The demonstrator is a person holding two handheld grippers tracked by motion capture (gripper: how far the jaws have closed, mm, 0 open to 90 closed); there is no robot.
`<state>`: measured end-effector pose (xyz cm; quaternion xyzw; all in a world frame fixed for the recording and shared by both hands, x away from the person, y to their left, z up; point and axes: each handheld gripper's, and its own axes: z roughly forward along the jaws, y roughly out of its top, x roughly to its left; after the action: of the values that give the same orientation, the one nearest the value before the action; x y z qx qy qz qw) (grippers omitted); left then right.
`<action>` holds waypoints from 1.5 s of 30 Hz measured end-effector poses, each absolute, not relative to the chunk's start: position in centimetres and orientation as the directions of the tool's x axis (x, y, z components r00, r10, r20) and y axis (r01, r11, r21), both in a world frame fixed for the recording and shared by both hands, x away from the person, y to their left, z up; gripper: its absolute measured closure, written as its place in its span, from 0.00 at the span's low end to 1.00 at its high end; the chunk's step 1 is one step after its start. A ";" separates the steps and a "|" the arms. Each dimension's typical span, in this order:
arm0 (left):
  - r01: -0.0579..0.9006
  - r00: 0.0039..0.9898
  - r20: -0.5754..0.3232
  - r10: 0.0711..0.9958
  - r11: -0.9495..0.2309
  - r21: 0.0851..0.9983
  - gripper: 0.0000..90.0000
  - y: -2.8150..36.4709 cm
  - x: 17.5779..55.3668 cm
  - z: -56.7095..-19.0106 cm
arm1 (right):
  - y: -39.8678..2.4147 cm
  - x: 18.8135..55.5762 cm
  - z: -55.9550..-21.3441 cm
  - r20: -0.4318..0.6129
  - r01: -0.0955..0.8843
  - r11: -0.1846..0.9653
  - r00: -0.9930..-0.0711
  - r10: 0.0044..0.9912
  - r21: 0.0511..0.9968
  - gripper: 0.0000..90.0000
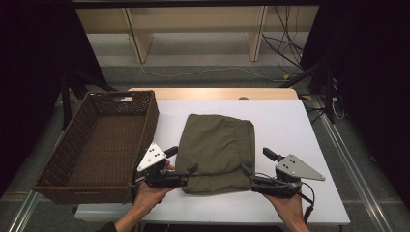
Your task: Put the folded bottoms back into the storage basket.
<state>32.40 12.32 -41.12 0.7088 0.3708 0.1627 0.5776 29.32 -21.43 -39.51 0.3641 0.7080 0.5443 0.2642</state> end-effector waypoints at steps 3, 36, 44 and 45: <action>0.340 0.670 -0.199 0.715 -0.058 0.939 0.11 12.3 32.4 -41.1 | -21.5 29.3 -39.5 0.022 0.227 0.142 -0.596 0.803 0.963 0.18; 0.454 0.581 -0.248 0.775 -0.056 0.889 0.11 12.3 33.9 -41.8 | -21.8 32.0 -39.0 -0.009 0.237 0.179 -0.579 0.816 0.955 0.18; 0.507 0.540 -0.284 0.792 -0.037 0.861 0.12 12.5 34.6 -42.2 | -22.0 33.1 -39.1 -0.015 0.253 0.195 -0.574 0.819 0.948 0.18; 0.516 0.536 -0.289 0.793 -0.036 0.856 0.12 12.6 34.6 -42.2 | -22.0 33.1 -39.1 -0.015 0.253 0.195 -0.574 0.819 0.948 0.18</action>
<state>34.64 12.55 -42.19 0.7072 0.4627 0.1342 0.5174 33.14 -22.01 -39.05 0.3708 0.7226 0.5149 0.2745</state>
